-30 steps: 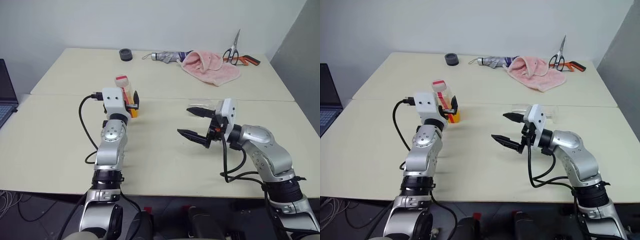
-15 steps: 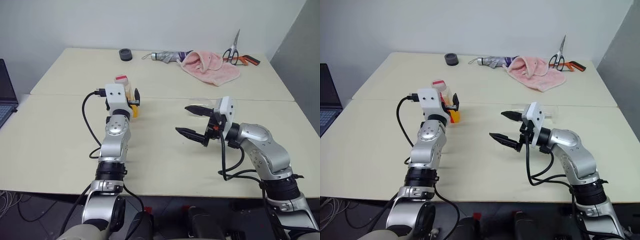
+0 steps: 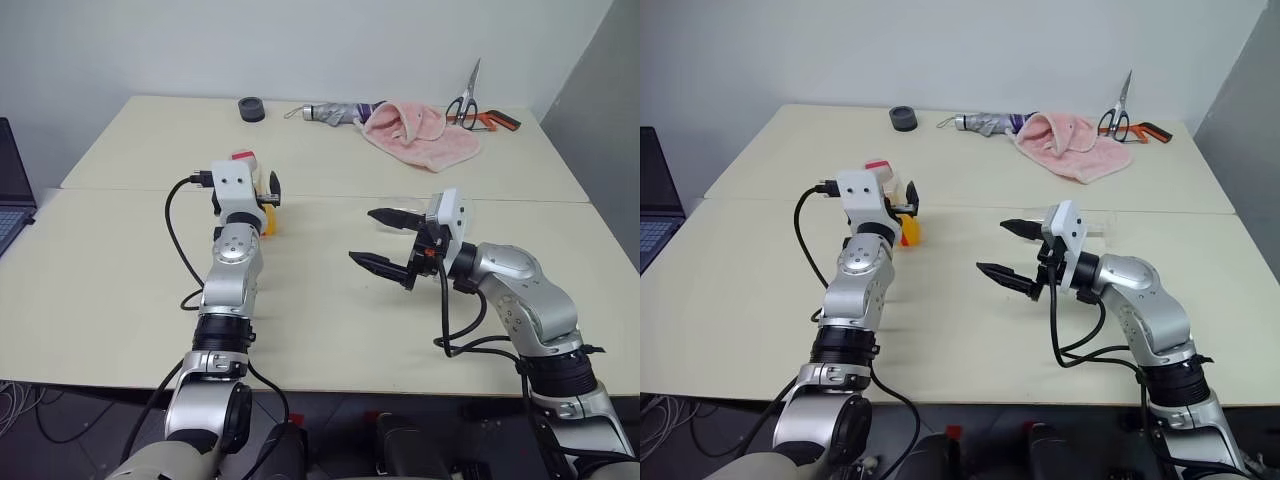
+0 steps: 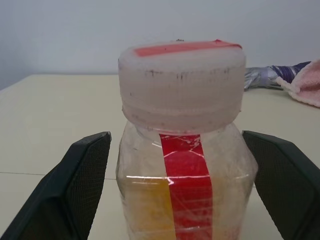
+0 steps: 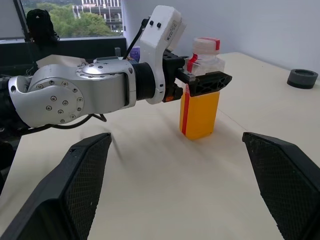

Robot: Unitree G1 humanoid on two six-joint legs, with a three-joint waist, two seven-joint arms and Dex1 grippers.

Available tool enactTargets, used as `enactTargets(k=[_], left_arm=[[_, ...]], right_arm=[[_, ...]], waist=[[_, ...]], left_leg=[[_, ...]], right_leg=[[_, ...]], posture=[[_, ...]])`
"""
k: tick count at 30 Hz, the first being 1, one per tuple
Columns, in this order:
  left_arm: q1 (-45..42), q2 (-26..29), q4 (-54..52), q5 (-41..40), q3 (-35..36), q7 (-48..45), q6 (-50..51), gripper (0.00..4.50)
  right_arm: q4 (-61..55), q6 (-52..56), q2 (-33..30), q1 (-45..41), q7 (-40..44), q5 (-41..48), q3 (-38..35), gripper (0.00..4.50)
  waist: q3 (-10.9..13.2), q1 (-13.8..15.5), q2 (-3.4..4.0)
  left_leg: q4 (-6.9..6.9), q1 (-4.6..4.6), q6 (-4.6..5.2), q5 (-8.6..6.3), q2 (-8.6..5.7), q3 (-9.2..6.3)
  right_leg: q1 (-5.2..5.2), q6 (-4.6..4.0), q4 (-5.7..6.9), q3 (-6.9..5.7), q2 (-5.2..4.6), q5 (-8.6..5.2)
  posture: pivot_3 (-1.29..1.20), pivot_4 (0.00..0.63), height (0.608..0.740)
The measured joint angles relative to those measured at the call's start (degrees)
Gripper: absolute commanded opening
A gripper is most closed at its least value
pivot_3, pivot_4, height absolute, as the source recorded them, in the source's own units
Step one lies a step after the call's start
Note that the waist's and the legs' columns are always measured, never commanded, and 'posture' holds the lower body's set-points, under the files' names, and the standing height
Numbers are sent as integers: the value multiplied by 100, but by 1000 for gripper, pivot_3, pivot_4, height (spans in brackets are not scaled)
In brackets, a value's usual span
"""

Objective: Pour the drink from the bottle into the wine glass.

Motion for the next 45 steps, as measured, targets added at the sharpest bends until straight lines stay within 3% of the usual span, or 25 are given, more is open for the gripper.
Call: enactTargets(k=[11, 14, 19, 21, 32, 45], left_arm=[[-185, 22, 141, 5, -4, 72, -12, 4451], [-189, 22, 232, 11, -4, 72, -12, 3888], [-189, 21, 237, 16, -6, 79, -12, 2316], [-189, 18, 237, 16, -8, 82, -10, 1925], [-96, 20, 95, 8, -13, 39, 30, 1887], [531, 223, -959, -284, -193, -1355, 495, 1868]], right_arm=[[3, 12, 3, -12, -5, 6, -4, 4500], [3, 17, 3, -12, -6, 7, -4, 4500], [3, 51, 3, -12, -6, 8, -6, 4500], [3, 64, 3, -12, -6, 9, -7, 4500], [3, 93, 43, -13, -7, 11, -7, 4500], [-7, 9, 99, 70, -167, -3, -7, 4500]], waist=[[0, 0, 0], [0, 0, 0], [0, 0, 0], [0, -1, 0], [0, -3, 0], [0, 1, 0]], left_leg=[[0, 0, 0, 0, 0, -1], [0, -1, 0, 0, 0, -1], [0, -1, 0, 0, 0, -1], [0, -1, 0, 0, 0, 0], [0, -1, 0, 0, 0, 0], [0, -2, -1, 1, 1, -1]], right_leg=[[0, 0, 0, -1, -1, 0], [0, 0, 0, -1, -1, 0], [0, 0, 0, -1, -1, 0], [-1, 0, 0, -1, -1, 0], [-2, 0, 0, 0, -1, 0], [-2, 0, 1, 0, -6, 0]], posture=[[0, 150, 740], [0, 150, 740], [0, 150, 740], [0, 150, 740], [0, 150, 740], [0, 150, 740]])
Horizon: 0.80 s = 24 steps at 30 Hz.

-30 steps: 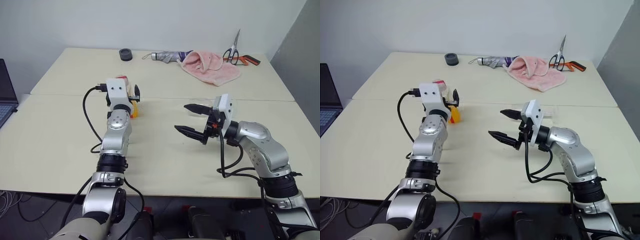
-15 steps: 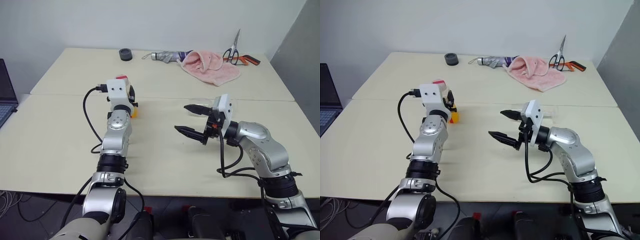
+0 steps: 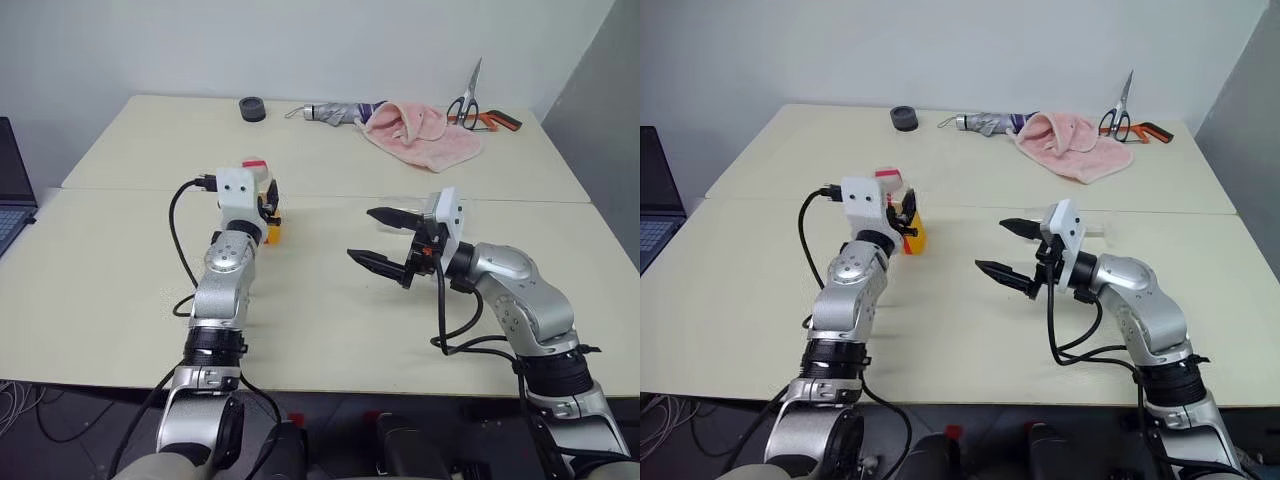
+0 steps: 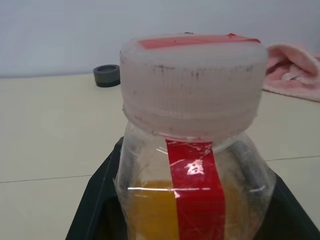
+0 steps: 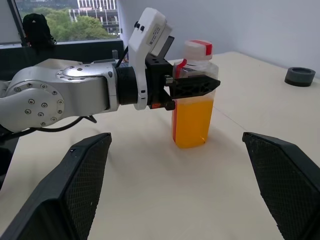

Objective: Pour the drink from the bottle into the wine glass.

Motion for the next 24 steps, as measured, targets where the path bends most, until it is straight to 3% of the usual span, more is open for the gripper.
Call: enactTargets(k=[10, 15, 24], left_arm=[[84, 401, -137, -404, -310, -1762, 37, 1851], [54, 575, -128, -642, -674, -3031, -104, 1847], [-485, 526, 635, -597, -1235, -4474, -836, 1839]], right_arm=[[-460, -8, -290, 680, -382, -198, -23, 4500], [-1060, 425, -493, 1005, -600, 107, -400, 4500], [-2095, 1464, -674, 667, -1223, 444, -396, 4500]], waist=[[0, 20, 0], [0, 28, 1], [0, 14, 1]], left_leg=[[2, -3, 1, 0, -1, 2], [2, -5, 1, 0, -2, -2], [2, -4, 2, -1, -11, -3]], right_leg=[[0, 1, -2, 1, -1, 0], [1, 1, -5, -2, -1, -1], [2, 2, -6, -3, 11, -1]], posture=[[0, 150, 740], [0, 150, 740], [0, 150, 740]])
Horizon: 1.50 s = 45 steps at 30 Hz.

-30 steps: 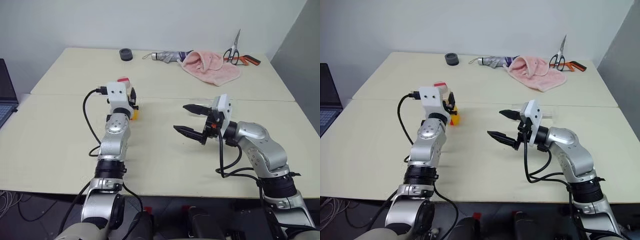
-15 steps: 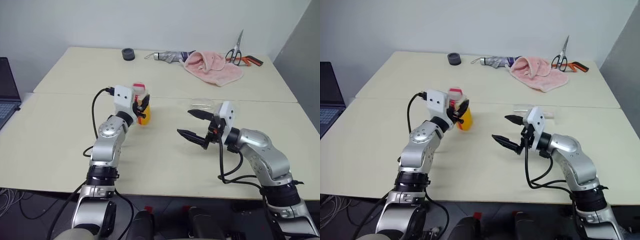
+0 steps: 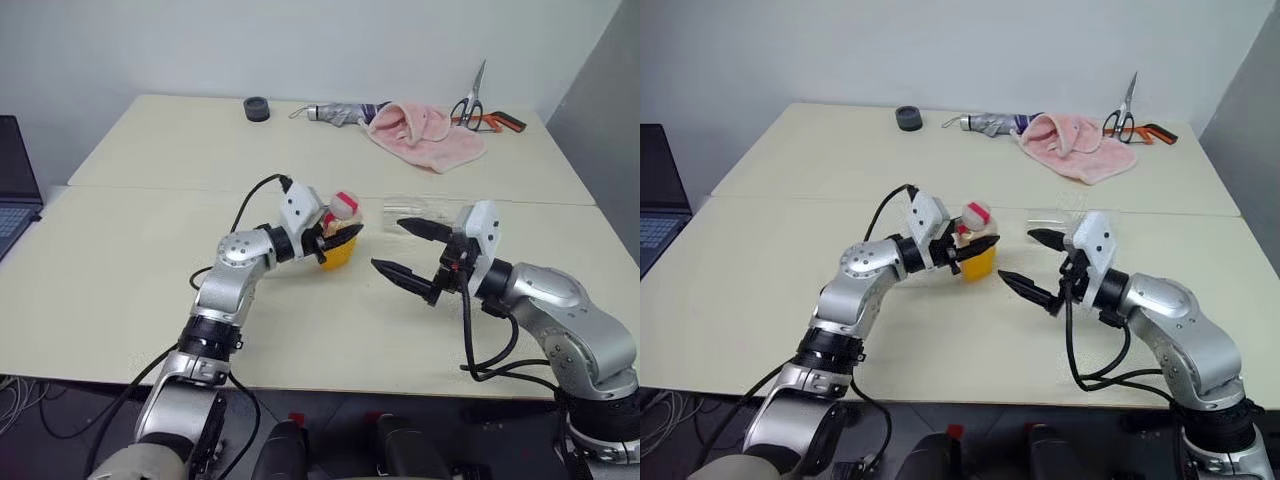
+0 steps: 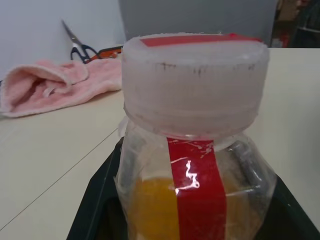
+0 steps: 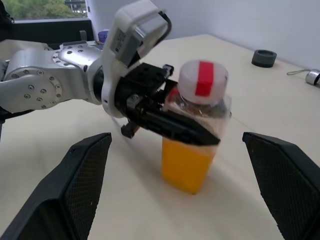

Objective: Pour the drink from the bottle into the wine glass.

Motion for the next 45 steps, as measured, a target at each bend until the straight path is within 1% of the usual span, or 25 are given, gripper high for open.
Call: enactTargets(k=[4, 7, 14, 21, 28, 34, 40, 41, 42, 45], left_arm=[[-16, -174, 123, -213, -53, -494, -23, 1838], [-14, -254, 129, -381, -134, -838, 87, 1836], [-16, -362, 130, -425, -159, -1078, 173, 1835], [-16, -366, 129, -463, -160, -1267, 234, 1835], [-83, -184, 175, -566, -160, -1683, 317, 1835], [-235, -80, 404, -554, -158, -1883, 190, 1835], [-240, -79, 437, -515, -159, -1954, 87, 1835], [-240, -79, 439, -512, -159, -1956, 80, 1835], [-240, -80, 441, -510, -159, -1957, 73, 1835], [-243, -82, 451, -507, -158, -1944, 65, 1834]], right_arm=[[-1, 203, 266, -266, -408, -80, 195, 4500], [21, 238, 372, -355, -608, -216, 202, 4500], [199, 232, 578, -466, -805, -389, 307, 4500], [409, 162, 677, -489, -808, -451, 407, 4500], [405, 140, 638, -513, -632, -327, 374, 4500], [402, 142, 530, -512, -463, -207, 286, 4500], [481, 135, 638, -513, -468, -209, 288, 4500], [512, 134, 651, -517, -467, -210, 288, 4109], [540, 133, 663, -522, -467, -212, 289, 3901], [590, 125, 671, -558, -431, -209, 312, 2840]], waist=[[0, -1, 0], [0, -1, 0], [1, -22, 1], [1, -24, 1], [1, -26, 1], [1, -26, 1], [1, -26, 1], [1, -27, 1], [1, -26, 2], [1, -27, 2]], left_leg=[[0, -5, 0, 0, 0, 0], [0, -8, 0, 0, 1, -1], [-1, -5, 1, 0, 4, -1], [-1, -6, 1, 0, 4, -1], [-1, -5, 1, 0, 4, -1], [-1, -6, 1, -1, 4, -1], [-1, -6, 1, -1, 4, -1], [-1, -6, 1, -1, 4, -1], [-1, -6, 1, -1, 4, -1], [0, -5, 1, -1, 5, -1]], right_leg=[[-1, -1, -5, -1, -1, 0], [-2, -1, -8, -1, -1, 0], [-3, -1, -5, -1, 2, 0], [-4, -1, -5, 0, 2, 1], [-4, -1, -5, -1, 3, 1], [-4, -1, -5, -1, 3, 0], [-4, -1, -5, -1, 3, 0], [-4, -1, -5, -1, 3, 0], [-4, -1, -5, -1, 3, 0], [-4, -1, -4, -1, 3, 0]], posture=[[0, 150, 740], [0, 150, 740], [0, 150, 740], [0, 150, 740], [0, 150, 740], [0, 150, 740], [0, 150, 740], [0, 150, 740], [0, 150, 740], [0, 150, 740]])
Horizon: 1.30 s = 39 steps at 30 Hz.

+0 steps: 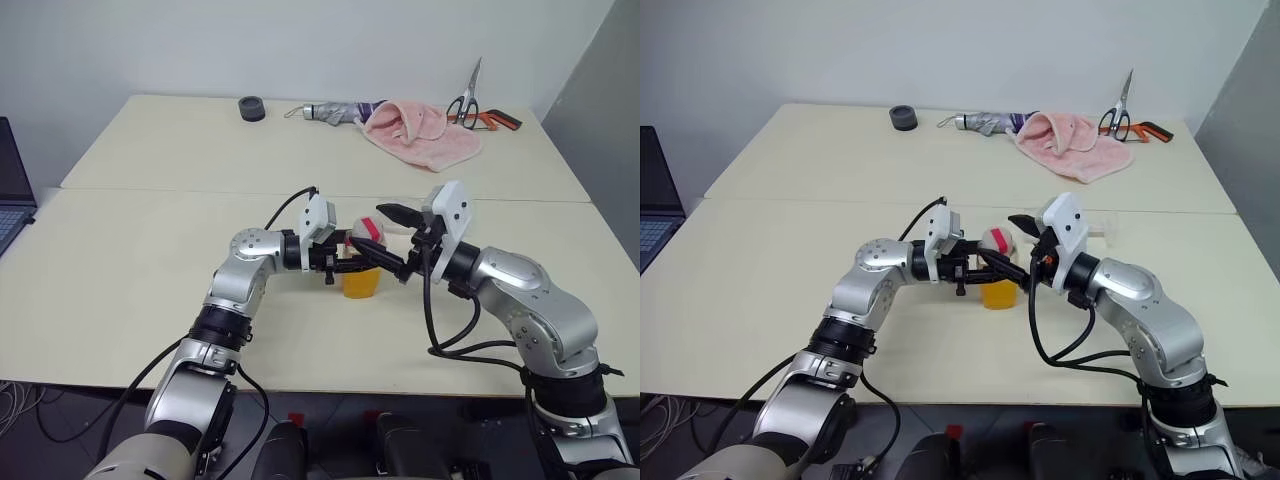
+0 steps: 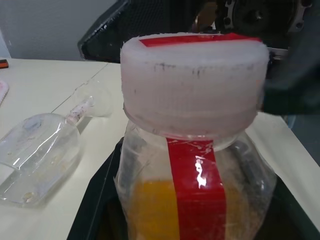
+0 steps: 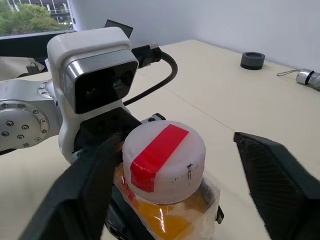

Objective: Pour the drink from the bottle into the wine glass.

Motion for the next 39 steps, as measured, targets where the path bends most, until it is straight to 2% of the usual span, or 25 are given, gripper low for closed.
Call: enactTargets(k=[3, 7, 12, 17, 18, 23, 28, 33, 39], left_arm=[[-8, 1, 18, 0, 8, 20, -7, 1834], [-7, 3, 19, 0, 11, 15, -29, 1833], [-7, -33, 6, 7, -88, -160, -130, 1831], [-67, -38, 60, 32, -105, -151, -130, 1828], [-67, -39, 60, 33, -104, -148, -130, 1827], [-66, -40, 59, 24, -91, -85, -118, 1824], [-63, -18, 59, 24, -72, -11, -101, 1823], [-64, -31, 86, 24, -72, -4, -102, 1823], [-76, -50, 121, 22, -72, -25, -110, 1823]], right_arm=[[19, -19, 3, -28, 106, 3, 53, 1860], [322, -207, -205, -222, 590, -2, 94, 1874], [1159, -760, -905, -788, 2169, 3, 248, 1874], [2045, -1131, -977, -1290, 2996, -41, 372, 1874], [2054, -1131, -974, -1290, 2995, -30, 367, 2224], [1418, -1111, -855, -612, 2288, -1, -100, 3934], [-26, -652, -532, 91, 935, -100, -336, 3973], [-781, -80, 309, 510, -447, -399, 40, 3973], [-852, 4, 649, 591, -1131, -714, 161, 3973]], waist=[[0, 0, 0], [0, 0, 0], [2, 0, 3], [3, -7, 4], [3, -4, 4], [3, 14, 4], [3, 5, 4], [3, -14, 5], [3, -3, 5]], left_leg=[[0, 0, 0, 0, 0, 0], [2, 0, 0, 0, -1, 0], [2, 1, 1, -1, -1, 0], [1, 1, 1, 0, 1, 0], [1, 0, 1, 0, 2, 0], [1, -8, 1, -1, 4, -2], [3, -4, 0, 0, 2, -2], [4, 2, -1, 1, 7, 2], [7, 0, -1, 1, 2, 3]], right_leg=[[0, 0, 0, 0, 0, 0], [0, 0, 1, -1, 0, 0], [0, 0, -2, -3, 0, 0], [0, -1, 1, -2, 1, 0], [0, -1, 0, -2, 1, 0], [-3, -1, -2, -1, -7, 0], [-4, 0, 5, 1, -2, 0], [-6, -1, 15, 7, 7, -1], [-6, 0, 13, 6, 5, -1]], posture=[[0, 150, 740], [0, 150, 740], [0, 150, 740], [0, 150, 740], [0, 150, 740], [0, 150, 740], [0, 150, 740], [0, 150, 740], [0, 150, 740]])
